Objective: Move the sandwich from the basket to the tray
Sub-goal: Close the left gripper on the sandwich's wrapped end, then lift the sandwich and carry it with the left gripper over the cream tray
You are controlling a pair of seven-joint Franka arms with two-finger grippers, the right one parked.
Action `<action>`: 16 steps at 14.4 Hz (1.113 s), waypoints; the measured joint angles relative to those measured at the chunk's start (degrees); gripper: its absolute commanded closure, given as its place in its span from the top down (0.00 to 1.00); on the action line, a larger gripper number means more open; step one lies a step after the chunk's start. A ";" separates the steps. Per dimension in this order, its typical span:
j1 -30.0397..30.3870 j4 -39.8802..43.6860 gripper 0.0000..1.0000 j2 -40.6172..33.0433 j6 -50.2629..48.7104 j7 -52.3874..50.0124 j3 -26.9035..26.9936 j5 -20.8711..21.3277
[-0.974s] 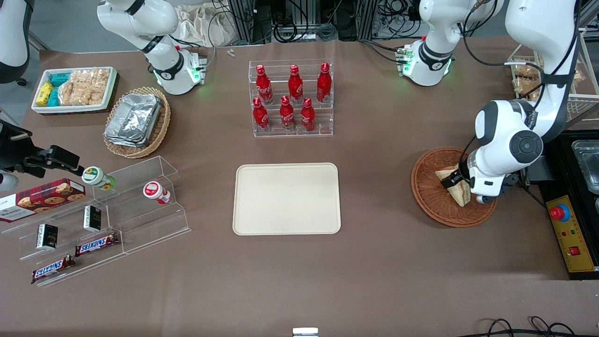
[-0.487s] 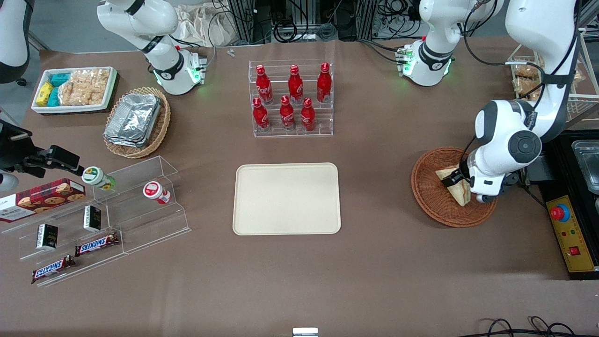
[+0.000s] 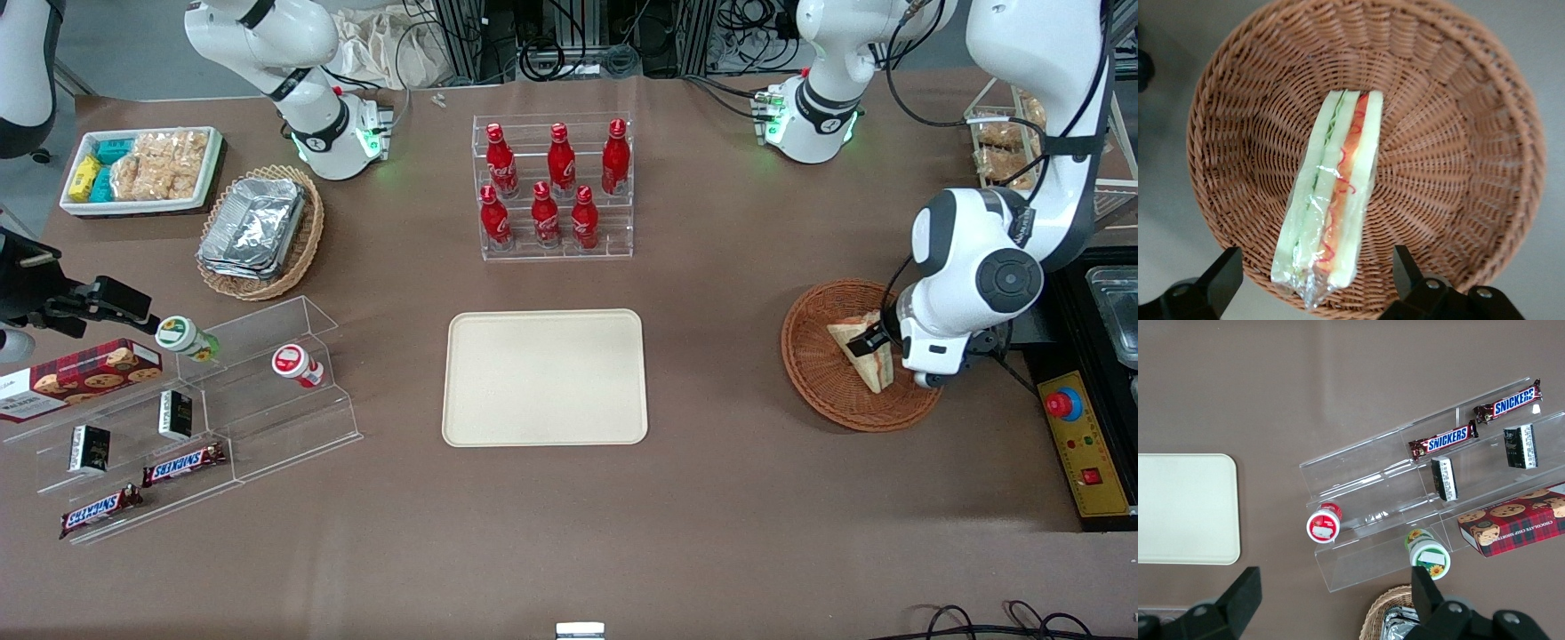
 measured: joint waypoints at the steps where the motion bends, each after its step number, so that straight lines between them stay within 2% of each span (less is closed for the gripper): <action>1: 0.13 -1.06 1.00 0.17 1.08 -0.01 0.01 0.02; 3: 0.37 -1.98 0.98 0.71 1.81 -0.01 0.05 0.02; 5: 0.38 -2.03 0.72 1.29 2.05 -0.02 0.08 0.02; 7: 0.38 -2.03 0.53 1.92 2.71 -0.06 0.08 0.02; 9: 0.38 -2.04 0.23 2.71 2.92 -0.07 0.08 0.02; 10: 0.37 -2.03 0.11 2.99 3.09 -0.08 0.07 0.02; 11: 0.36 -1.95 0.04 3.03 3.26 -0.10 0.07 0.03; 14: 0.36 -0.76 0.00 2.97 3.09 -0.26 0.06 0.13; 16: 0.33 2.01 0.00 2.68 -0.48 -0.35 -0.04 0.17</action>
